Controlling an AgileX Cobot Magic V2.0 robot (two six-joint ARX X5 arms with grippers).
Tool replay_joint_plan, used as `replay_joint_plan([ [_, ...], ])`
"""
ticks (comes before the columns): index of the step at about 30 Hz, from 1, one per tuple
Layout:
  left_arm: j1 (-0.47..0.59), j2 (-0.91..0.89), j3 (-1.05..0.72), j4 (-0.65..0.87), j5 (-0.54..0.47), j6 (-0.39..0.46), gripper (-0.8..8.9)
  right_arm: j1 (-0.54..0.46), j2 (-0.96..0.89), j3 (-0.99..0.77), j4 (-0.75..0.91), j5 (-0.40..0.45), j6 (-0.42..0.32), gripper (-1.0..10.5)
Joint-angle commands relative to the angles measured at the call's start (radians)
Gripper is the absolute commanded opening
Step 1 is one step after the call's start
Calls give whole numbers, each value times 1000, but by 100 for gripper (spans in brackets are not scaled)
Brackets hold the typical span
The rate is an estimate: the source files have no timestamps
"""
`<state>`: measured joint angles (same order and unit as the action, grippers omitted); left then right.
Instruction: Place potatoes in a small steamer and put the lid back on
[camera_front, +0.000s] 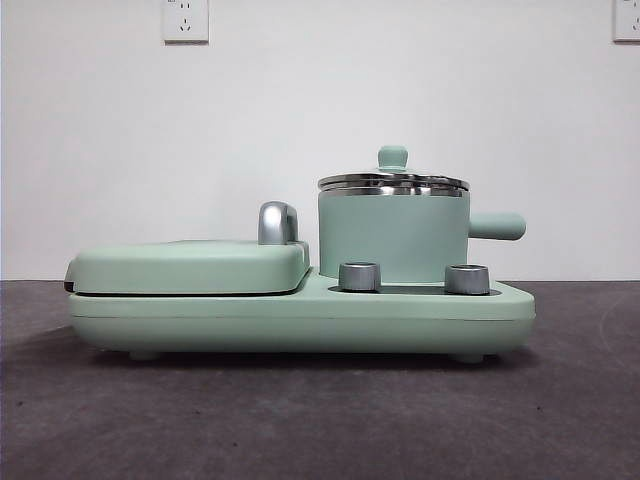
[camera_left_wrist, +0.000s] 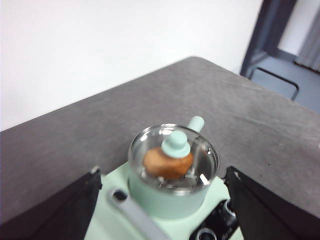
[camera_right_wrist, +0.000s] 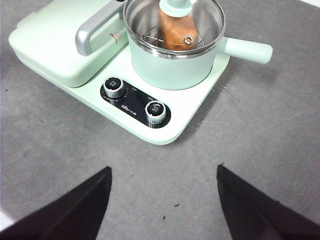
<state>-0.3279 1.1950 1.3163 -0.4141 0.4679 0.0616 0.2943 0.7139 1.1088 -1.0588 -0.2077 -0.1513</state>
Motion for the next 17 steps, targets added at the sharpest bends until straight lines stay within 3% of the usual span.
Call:
replay_joint_plan([
  [1, 45, -148, -114, -14, 4, -55, 403, 5, 4, 11, 6, -2, 10, 327],
  [8, 137, -488, -378, -94, -1, -205, 403, 5, 4, 11, 4, -8, 10, 327],
  [15, 143, -630, -416, -297, -26, -212, 388, 5, 3, 11, 5, -11, 13, 322],
  [16, 143, -640, -416, -309, -25, -208, 240, 5, 3, 11, 10, -9, 13, 240],
  [17, 143, -649, -416, -324, -21, -203, -42, 5, 3, 11, 10, -10, 13, 40],
])
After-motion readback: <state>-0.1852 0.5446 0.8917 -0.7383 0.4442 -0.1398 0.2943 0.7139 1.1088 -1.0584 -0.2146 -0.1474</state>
